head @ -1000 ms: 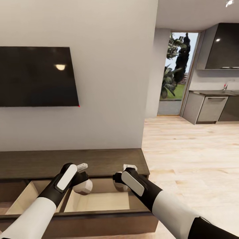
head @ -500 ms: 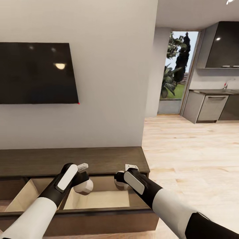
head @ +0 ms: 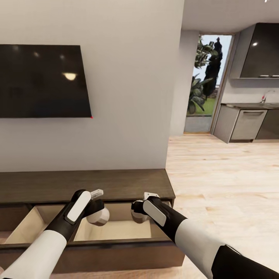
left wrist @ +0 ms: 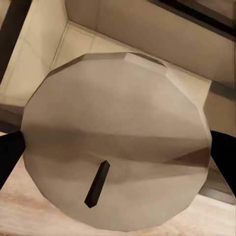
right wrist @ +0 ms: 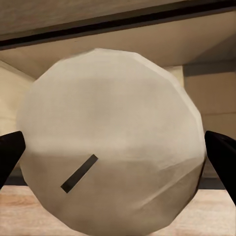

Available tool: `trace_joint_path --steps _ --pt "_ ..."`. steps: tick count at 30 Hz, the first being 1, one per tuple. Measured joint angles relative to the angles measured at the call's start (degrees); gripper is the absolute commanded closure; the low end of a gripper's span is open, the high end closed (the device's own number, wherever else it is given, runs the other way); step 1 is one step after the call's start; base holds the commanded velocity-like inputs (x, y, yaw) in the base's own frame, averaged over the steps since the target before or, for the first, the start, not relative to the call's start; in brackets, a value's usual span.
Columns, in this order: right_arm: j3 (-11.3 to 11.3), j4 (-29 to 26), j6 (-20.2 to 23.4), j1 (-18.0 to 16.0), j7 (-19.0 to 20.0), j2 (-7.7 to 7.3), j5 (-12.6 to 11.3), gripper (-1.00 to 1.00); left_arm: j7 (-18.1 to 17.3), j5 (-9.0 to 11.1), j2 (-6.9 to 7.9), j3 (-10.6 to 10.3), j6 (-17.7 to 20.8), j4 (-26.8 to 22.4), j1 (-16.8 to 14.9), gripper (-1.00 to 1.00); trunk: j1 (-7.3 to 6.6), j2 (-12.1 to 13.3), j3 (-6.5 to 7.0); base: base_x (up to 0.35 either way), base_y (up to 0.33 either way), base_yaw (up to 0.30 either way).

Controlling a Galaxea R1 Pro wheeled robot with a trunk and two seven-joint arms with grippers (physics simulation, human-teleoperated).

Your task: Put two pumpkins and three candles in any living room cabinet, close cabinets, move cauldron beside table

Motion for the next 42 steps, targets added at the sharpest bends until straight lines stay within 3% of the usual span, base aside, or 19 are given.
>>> trace_joint_path --steps 20,31,42 --pt "0.0 -0.7 0.2 0.0 0.2 -0.26 0.0 1.0 0.0 -0.1 0.06 0.0 0.1 -0.3 0.0 1.0 4.39 -8.0 -3.59 0.0 0.0 0.0" --pt "-0.1 -1.2 -0.1 0.0 1.2 -0.52 0.0 1.0 -0.3 0.0 0.33 0.0 0.0 -0.5 0.0 1.0 4.4 -8.0 -3.59 0.0 0.017 -0.002" --pt "-0.1 -1.2 -0.2 0.0 1.4 -0.54 0.0 1.0 -0.3 0.0 0.42 0.1 0.1 -0.5 0.0 1.0 4.4 -8.0 -3.59 0.0 0.253 -0.181"
